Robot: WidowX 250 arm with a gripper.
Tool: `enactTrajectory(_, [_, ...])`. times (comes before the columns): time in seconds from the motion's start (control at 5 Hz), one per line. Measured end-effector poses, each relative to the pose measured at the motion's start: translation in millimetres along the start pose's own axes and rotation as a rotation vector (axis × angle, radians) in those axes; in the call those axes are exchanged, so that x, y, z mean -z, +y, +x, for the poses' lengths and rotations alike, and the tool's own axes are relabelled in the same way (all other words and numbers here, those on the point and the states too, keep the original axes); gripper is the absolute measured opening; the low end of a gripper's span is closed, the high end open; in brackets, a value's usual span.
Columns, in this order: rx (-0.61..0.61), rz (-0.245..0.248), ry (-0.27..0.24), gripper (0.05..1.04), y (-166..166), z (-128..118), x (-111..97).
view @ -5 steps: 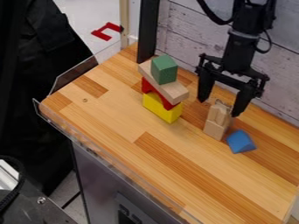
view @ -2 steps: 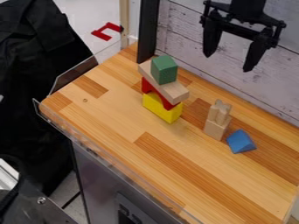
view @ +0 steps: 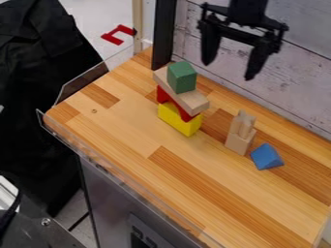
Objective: Take the plus from the top of the tower and put it on top of the cube.
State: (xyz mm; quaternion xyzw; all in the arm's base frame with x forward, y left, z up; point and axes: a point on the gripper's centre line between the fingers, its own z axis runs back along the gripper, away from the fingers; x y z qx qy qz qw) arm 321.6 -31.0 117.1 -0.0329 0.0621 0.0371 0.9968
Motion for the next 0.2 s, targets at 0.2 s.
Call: enactTrajectory(0.2, [0.008, 0.003, 0.002, 0.999, 6.2, -2.7, 1.5])
